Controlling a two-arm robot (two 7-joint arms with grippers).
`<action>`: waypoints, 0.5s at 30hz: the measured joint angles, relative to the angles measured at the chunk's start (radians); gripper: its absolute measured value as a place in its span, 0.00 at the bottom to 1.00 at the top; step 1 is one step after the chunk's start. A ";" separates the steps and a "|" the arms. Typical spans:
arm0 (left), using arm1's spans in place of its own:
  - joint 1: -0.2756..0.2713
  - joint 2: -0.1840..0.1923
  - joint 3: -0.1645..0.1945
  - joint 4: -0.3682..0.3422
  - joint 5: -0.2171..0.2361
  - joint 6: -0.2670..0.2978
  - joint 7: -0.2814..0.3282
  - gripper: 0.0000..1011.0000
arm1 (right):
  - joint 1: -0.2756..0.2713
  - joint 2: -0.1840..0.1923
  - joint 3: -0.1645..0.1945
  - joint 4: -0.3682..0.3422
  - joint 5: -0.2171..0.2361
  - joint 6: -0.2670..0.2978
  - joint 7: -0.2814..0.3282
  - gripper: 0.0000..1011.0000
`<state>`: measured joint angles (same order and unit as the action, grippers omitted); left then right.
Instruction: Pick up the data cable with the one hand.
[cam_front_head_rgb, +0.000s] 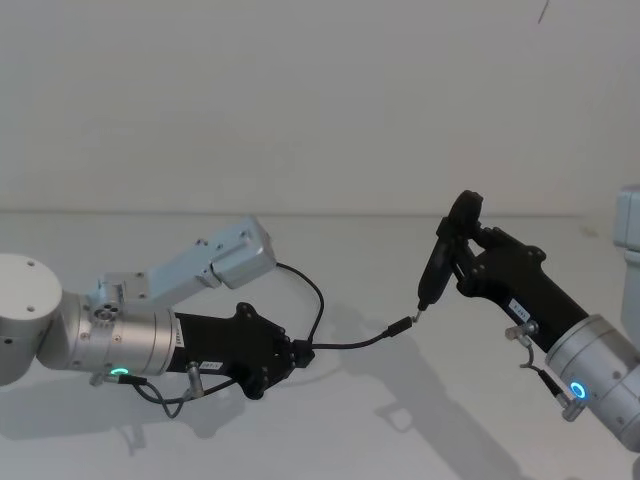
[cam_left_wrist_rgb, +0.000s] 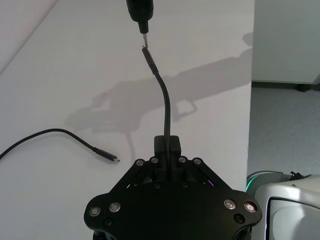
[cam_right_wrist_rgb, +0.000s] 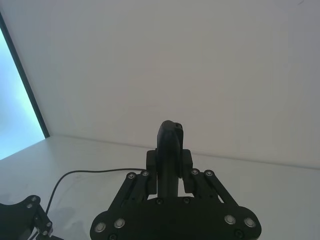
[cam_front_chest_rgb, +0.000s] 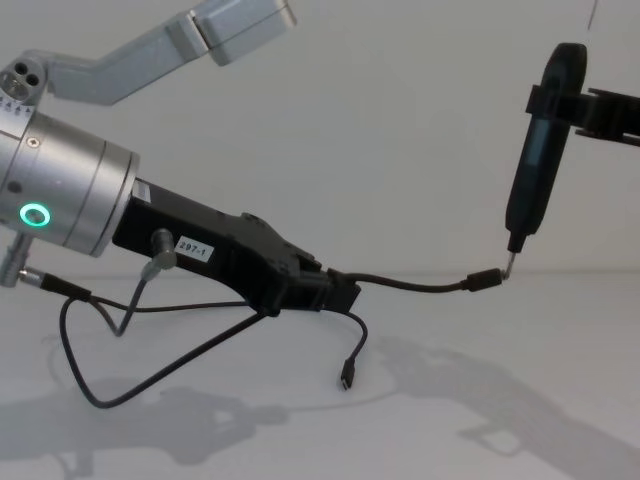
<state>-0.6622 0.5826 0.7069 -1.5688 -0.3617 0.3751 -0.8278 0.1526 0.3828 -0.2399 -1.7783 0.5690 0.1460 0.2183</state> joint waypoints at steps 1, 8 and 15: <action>0.000 0.000 0.000 0.000 0.000 0.000 0.000 0.04 | 0.000 0.000 0.000 0.000 0.000 0.000 0.001 0.28; 0.000 0.000 0.000 0.000 0.000 0.000 0.000 0.04 | 0.001 -0.001 0.000 0.002 -0.001 0.000 0.004 0.28; 0.000 0.000 0.000 0.000 0.000 0.000 0.000 0.04 | 0.002 -0.001 0.000 0.003 -0.001 0.000 0.005 0.28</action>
<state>-0.6621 0.5827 0.7069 -1.5687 -0.3617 0.3751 -0.8278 0.1545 0.3814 -0.2400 -1.7756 0.5676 0.1460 0.2234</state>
